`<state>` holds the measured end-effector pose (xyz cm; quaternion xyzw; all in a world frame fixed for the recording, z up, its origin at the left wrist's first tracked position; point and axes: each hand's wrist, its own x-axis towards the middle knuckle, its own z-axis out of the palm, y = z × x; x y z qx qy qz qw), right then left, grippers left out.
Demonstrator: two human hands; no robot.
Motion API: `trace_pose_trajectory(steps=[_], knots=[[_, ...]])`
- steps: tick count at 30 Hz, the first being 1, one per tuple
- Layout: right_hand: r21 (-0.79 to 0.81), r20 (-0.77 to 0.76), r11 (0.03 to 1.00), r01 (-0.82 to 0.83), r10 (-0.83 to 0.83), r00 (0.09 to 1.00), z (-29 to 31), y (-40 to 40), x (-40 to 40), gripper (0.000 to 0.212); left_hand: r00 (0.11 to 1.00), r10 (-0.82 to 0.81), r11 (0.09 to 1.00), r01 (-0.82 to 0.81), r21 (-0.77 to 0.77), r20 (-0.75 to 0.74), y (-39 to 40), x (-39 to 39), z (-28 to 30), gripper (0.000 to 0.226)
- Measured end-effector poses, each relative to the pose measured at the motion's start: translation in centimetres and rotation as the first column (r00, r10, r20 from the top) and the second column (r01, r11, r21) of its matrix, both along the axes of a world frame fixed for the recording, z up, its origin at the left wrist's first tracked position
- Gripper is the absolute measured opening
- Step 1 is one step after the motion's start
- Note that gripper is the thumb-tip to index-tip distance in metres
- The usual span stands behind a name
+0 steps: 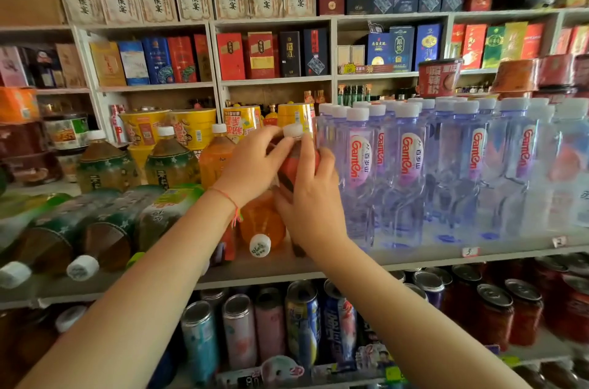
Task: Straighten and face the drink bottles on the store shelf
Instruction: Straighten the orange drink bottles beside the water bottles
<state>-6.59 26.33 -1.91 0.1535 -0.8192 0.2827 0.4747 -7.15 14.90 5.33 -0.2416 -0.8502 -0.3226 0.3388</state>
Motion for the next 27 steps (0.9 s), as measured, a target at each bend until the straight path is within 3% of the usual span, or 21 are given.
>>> trace_pose_trajectory(steps=[2,5,9,13,16,18,21,23,27], knots=[[0.001,-0.016,0.996,0.091,-0.091,0.996,0.0,-0.5,-1.0,0.082,0.995,0.023,1.000,-0.023,-0.004,0.097,-1.2,0.1,-0.8,0.034],[-0.022,-0.023,0.989,0.149,-0.150,0.988,-0.4,-0.9,-2.2,0.078,0.972,0.074,0.985,-0.036,-0.171,0.223,-3.7,0.7,-3.5,0.039],[-0.057,-0.012,0.980,0.192,-0.193,0.981,-0.6,-1.2,-3.2,0.070,0.961,0.225,0.894,-0.138,-0.427,0.160,-5.7,1.3,-5.2,0.042],[0.018,-0.175,0.978,0.210,-0.203,0.963,-1.6,-1.3,-3.0,0.061,0.972,0.195,0.903,-0.126,-0.411,0.132,-7.1,1.5,-5.2,0.041],[0.191,-0.343,0.973,0.132,-0.059,0.937,-2.6,-1.9,-0.9,0.037,0.973,0.201,0.907,-0.140,-0.398,0.116,-8.1,1.2,-5.9,0.039],[0.318,-0.276,0.945,0.079,0.012,0.961,-3.2,-2.4,1.1,0.028,0.974,0.200,0.926,-0.153,-0.346,0.103,-8.3,0.7,-6.3,0.036],[0.420,0.035,0.904,0.072,-0.096,0.995,-4.6,-3.6,2.5,0.052,0.973,0.206,0.942,-0.167,-0.292,0.106,-8.5,0.5,-6.4,0.034],[0.438,0.073,0.893,0.104,-0.151,0.986,-5.5,-3.9,2.3,0.048,0.975,0.190,0.946,-0.150,-0.288,0.116,-8.6,0.7,-6.4,0.043],[0.372,0.042,0.922,0.105,-0.130,0.991,-5.0,-4.4,2.0,0.019,0.976,0.161,0.965,-0.125,-0.233,0.144,-8.9,1.0,-6.4,0.050]])
